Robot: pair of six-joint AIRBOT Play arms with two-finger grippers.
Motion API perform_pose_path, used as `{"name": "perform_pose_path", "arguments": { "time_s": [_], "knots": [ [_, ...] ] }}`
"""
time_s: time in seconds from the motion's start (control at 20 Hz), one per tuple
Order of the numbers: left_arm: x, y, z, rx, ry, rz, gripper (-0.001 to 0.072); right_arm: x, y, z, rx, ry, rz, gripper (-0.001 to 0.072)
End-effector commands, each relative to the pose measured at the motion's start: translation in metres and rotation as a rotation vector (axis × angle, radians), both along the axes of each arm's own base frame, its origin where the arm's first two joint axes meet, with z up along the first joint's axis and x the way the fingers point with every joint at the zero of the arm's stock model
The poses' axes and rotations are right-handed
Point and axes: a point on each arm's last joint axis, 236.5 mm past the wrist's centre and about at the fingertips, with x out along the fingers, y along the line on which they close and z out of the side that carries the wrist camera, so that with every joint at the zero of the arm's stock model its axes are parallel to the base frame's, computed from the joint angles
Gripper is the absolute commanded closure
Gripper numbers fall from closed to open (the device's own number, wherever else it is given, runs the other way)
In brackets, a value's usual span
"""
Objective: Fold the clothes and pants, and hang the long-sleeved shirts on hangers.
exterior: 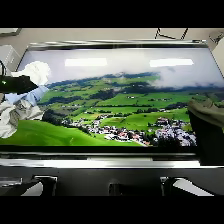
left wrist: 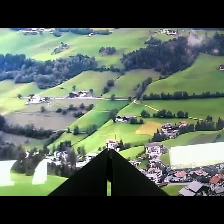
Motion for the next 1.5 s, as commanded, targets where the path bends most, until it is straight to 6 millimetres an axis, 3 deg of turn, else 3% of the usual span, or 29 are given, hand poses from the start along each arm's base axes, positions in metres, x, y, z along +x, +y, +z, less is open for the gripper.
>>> {"name": "perform_pose_path", "arguments": {
  "time_s": [0.0, 0.3, 0.55, 0.6, 0.7, 0.8, 0.85, 0.95, 1.0, 1.05, 1.1, 1.15, 1.2, 1.25, 1.3, 1.35, 1.4, 1.45],
  "knots": [
    [0.0, 0.0, 0.0, 0.001, -0.001, -0.001, 0.0685, -0.059, 0.002, -0.033, 0.023, 0.266, 0.006, 0.0676],
    [-0.002, -0.001, -0.001, 0.0, 0.007, -0.003, 0.0685, -0.099, 0.022, -0.11, 0.125, 0.446, 0.041, 0.0675],
    [-0.002, -0.001, -0.001, 0.0, 0.007, -0.003, 0.0685, -0.11, 0.027, -0.135, 0.134, 0.486, 0.045, 0.0672],
    [-0.002, -0.001, -0.001, 0.0, 0.007, -0.003, 0.0685, -0.11, 0.028, -0.136, 0.141, 0.484, 0.043, 0.0572],
    [-0.002, -0.001, -0.001, -0.001, 0.007, -0.003, 0.0685, -0.11, 0.033, -0.133, 0.155, 0.482, 0.093, 0.0044],
    [0.0, -0.008, 0.007, -0.053, -0.001, 0.009, 0.0684, -0.102, 0.026, -0.118, 0.114, 0.446, 0.162, 0.0008],
    [0.005, -0.014, 0.02, -0.08, -0.04, 0.005, 0.0685, -0.083, 0.011, -0.101, 0.048, 0.371, 0.165, 0.0008],
    [0.03, -0.014, 0.063, -0.084, -0.215, 0.037, 0.0686, -0.007, -0.021, -0.035, -0.149, 0.063, 0.183, 0.0011],
    [0.047, -0.011, 0.091, -0.064, -0.338, 0.067, 0.0687, 0.036, -0.026, 0.009, -0.253, -0.106, 0.211, 0.0012],
    [0.062, -0.005, 0.11, -0.017, -0.428, 0.101, 0.0688, 0.076, -0.018, 0.051, -0.351, -0.244, 0.256, 0.0012],
    [0.073, 0.004, 0.114, 0.04, -0.461, 0.155, 0.0688, 0.109, -0.001, 0.082, -0.424, -0.343, 0.312, 0.0016],
    [0.083, 0.014, 0.103, 0.105, -0.436, 0.214, 0.0688, 0.14, 0.031, 0.099, -0.457, -0.413, 0.389, 0.0028],
    [0.087, 0.02, 0.08, 0.165, -0.375, 0.246, 0.0687, 0.163, 0.069, 0.099, -0.446, -0.434, 0.483, 0.0028],
    [0.087, 0.022, 0.045, 0.218, -0.262, 0.244, 0.0684, 0.181, 0.114, 0.084, -0.402, -0.414, 0.581, 0.0029],
    [0.08, 0.016, 0.005, 0.234, -0.122, 0.219, 0.0573, 0.19, 0.154, 0.06, -0.333, -0.363, 0.657, 0.0032],
    [0.067, 0.004, -0.034, 0.208, 0.035, 0.186, 0.0192, 0.191, 0.197, 0.029, -0.245, -0.286, 0.75, 0.0033],
    [0.042, -0.013, -0.074, 0.176, 0.228, 0.122, 0.0006, 0.187, 0.232, 0.0, -0.163, -0.211, 0.84, 0.0038],
    [0.019, -0.025, -0.101, 0.171, 0.367, 0.035, -0.0001, 0.176, 0.264, -0.03, -0.082, -0.116, 0.929, 0.004]
  ]
}}
